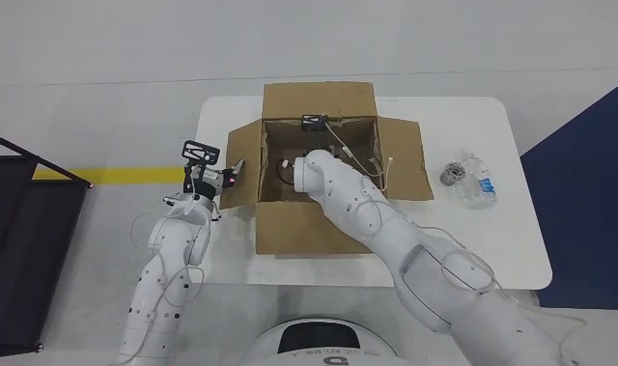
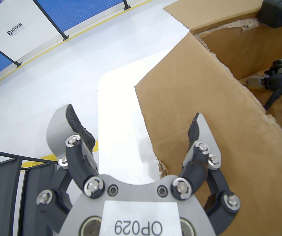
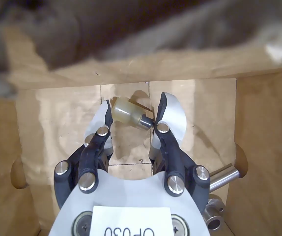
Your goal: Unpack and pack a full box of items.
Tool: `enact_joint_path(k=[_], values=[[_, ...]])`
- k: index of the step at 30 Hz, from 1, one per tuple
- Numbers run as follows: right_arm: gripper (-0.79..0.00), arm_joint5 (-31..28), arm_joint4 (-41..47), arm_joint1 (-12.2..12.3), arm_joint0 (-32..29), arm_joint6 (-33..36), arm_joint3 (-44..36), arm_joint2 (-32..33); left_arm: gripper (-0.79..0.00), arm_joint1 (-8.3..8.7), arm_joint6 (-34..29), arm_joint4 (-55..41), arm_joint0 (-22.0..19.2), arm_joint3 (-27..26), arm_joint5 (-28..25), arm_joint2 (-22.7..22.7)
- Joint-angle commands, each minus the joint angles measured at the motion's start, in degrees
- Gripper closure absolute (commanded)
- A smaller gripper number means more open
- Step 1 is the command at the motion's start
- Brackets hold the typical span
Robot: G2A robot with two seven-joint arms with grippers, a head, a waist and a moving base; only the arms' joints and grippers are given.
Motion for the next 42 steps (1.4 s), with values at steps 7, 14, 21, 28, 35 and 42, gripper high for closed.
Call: enact_joint_path(k=[7, 14, 21, 28, 35, 42], values=[[0.000, -0.1, 0.8, -0.2, -0.3, -4.5, -1.8, 2.9, -0.785, 0.00, 0.0, 0.0, 0.0, 0.0, 0.0, 0.0], [0.000, 2.9, -5.8, 3.9, -6.9, -5.9, -15.8, 7.5, -0.785, 0.00, 0.0, 0.0, 0.0, 0.0, 0.0, 0.0], [0.000, -1.2, -18.4, 11.2, -23.0, 0.8, -45.9, 17.3, -0.785, 0.00, 0.0, 0.0, 0.0, 0.0, 0.0, 0.0], [0.000, -12.0, -20.2, 15.5, -40.6, 3.2, -73.3, 30.9, -0.785, 0.00, 0.0, 0.0, 0.0, 0.0, 0.0, 0.0], [0.000, -10.7, -15.2, 16.4, -53.1, -6.3, -86.5, 42.2, -0.785, 0.00, 0.0, 0.0, 0.0, 0.0, 0.0, 0.0], [0.000, -4.0, -6.6, 16.4, -58.8, -7.3, -87.8, 52.1, -0.785, 0.00, 0.0, 0.0, 0.0, 0.0, 0.0, 0.0]])
